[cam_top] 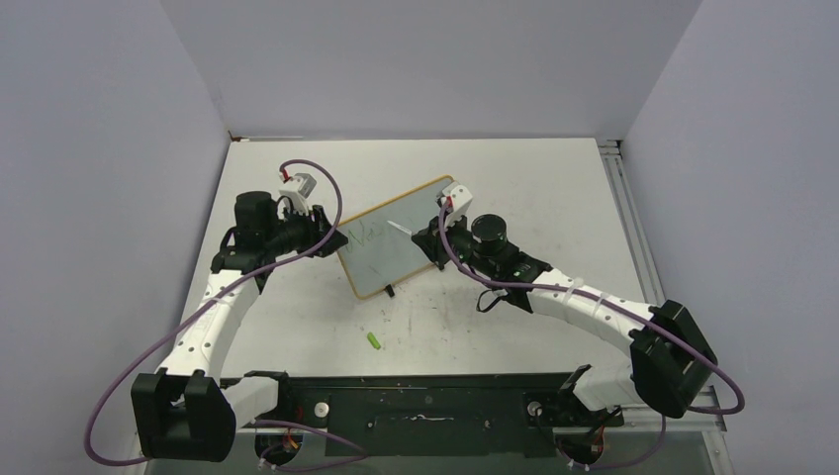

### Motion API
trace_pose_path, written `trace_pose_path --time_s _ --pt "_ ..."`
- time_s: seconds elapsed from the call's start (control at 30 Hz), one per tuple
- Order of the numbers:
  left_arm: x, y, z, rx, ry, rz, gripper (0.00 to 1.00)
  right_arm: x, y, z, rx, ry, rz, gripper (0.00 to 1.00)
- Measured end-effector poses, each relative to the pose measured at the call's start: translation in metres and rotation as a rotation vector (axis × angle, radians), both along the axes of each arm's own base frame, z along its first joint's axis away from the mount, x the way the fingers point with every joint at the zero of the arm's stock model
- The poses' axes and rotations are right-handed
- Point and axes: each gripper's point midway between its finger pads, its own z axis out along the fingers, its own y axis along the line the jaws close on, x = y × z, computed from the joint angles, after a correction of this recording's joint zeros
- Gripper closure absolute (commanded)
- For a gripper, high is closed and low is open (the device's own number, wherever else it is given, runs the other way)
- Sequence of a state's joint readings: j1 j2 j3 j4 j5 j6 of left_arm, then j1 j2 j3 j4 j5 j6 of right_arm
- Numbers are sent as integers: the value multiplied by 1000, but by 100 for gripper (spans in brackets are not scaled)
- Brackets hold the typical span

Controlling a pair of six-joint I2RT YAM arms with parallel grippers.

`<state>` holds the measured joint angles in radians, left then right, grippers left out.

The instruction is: Write a sentence on the whiteboard

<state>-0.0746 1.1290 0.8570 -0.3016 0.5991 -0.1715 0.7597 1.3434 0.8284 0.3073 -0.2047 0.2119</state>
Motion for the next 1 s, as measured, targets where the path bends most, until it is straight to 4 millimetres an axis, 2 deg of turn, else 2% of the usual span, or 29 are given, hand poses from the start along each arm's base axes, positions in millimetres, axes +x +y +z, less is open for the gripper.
trace_pose_path --time_s 1.0 --pt "2 1 -1 1 -2 4 65 7 5 -4 5 -7 -9 95"
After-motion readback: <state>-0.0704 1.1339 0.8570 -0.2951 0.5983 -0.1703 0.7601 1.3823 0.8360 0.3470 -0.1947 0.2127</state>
